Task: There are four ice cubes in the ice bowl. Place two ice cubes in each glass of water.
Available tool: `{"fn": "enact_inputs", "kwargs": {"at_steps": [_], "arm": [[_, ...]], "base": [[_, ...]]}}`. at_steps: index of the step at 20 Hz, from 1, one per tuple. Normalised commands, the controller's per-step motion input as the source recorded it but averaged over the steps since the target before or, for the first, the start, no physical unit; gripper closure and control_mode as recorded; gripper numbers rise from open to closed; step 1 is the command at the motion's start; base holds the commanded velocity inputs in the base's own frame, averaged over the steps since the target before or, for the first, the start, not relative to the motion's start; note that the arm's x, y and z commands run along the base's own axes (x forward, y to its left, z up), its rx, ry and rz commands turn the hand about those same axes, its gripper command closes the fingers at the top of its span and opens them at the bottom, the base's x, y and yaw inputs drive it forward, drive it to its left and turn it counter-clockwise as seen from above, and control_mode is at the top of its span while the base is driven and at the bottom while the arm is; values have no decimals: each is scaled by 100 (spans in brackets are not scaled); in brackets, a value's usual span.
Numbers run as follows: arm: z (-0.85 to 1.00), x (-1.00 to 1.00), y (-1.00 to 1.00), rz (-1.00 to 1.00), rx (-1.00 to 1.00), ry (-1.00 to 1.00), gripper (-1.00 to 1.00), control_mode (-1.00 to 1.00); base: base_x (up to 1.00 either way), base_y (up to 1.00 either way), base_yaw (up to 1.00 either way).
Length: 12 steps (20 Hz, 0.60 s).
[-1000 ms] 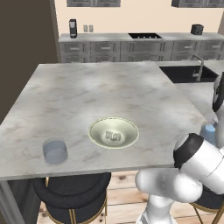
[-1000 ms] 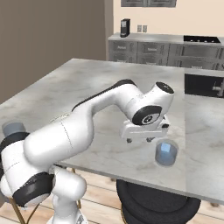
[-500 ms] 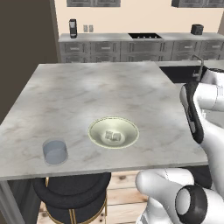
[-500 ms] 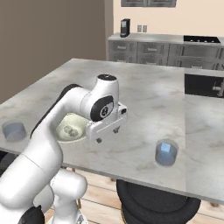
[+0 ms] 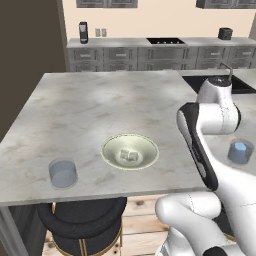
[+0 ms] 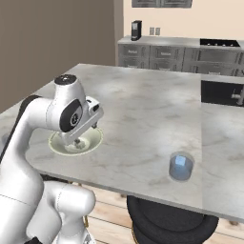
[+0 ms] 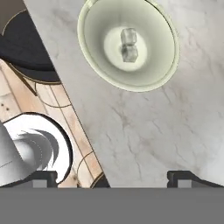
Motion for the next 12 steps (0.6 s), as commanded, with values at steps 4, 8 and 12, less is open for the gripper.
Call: {"fn": "enact_inputs", "kwargs": {"at_steps": [4, 8, 12], "arm": [[2, 68, 92, 38, 0, -1, -100, -100], [0, 40, 50, 66, -2, 2, -100, -100], [-1, 54, 25, 72, 0, 0, -100, -100]], "base": [[0, 0, 0], [0, 0, 0], [0, 0, 0]]}}
